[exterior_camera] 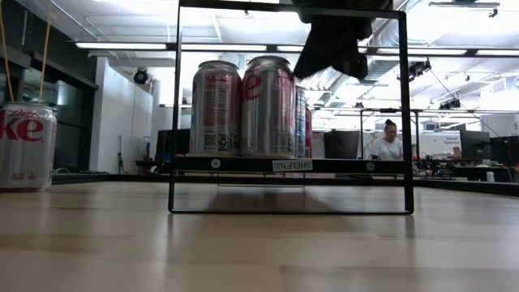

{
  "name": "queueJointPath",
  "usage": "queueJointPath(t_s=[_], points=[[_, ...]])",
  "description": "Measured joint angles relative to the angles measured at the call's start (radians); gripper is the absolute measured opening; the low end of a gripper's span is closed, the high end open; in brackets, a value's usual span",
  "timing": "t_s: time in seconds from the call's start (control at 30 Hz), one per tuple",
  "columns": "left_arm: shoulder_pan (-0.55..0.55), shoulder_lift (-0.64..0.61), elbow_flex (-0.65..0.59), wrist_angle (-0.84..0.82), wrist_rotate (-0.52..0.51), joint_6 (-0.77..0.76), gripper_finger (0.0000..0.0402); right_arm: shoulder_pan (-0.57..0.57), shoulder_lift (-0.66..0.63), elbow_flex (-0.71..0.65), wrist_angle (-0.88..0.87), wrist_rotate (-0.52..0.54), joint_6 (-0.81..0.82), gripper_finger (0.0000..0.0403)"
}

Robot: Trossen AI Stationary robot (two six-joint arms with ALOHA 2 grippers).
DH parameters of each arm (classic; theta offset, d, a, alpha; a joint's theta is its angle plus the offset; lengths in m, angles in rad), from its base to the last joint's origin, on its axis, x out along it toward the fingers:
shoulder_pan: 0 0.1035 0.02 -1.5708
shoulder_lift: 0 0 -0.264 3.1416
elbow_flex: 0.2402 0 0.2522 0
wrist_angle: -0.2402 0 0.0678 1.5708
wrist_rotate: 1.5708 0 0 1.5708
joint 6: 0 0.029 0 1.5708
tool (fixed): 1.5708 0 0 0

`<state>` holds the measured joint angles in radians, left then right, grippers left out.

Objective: Place canned beverage on shelf
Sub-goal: Put the right red/silver soda can on the shelf aligned with the other red/silver soda cans

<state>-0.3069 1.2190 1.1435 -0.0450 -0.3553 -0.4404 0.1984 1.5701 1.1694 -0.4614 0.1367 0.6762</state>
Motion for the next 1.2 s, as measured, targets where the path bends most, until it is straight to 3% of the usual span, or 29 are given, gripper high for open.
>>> queueJointPath(t_s=[0.2,0.43,0.87,1.2], points=[[0.0,-0.021,0.0,0.004,0.009,0.032,0.0305,0.019,-0.036,0.0,0.138,-0.025,-0.081,0.0],[0.0,-0.129,0.002,-0.007,0.011,0.085,0.0305,0.016,-0.025,0.002,0.31,-0.116,-0.206,0.0],[0.0,-0.184,0.002,-0.028,0.001,0.086,0.0305,0.011,0.088,0.024,0.301,-0.105,-0.214,0.0],[0.0,-0.18,0.001,-0.041,-0.016,0.078,0.0305,0.011,0.094,0.03,0.259,0.008,-0.214,0.0]])
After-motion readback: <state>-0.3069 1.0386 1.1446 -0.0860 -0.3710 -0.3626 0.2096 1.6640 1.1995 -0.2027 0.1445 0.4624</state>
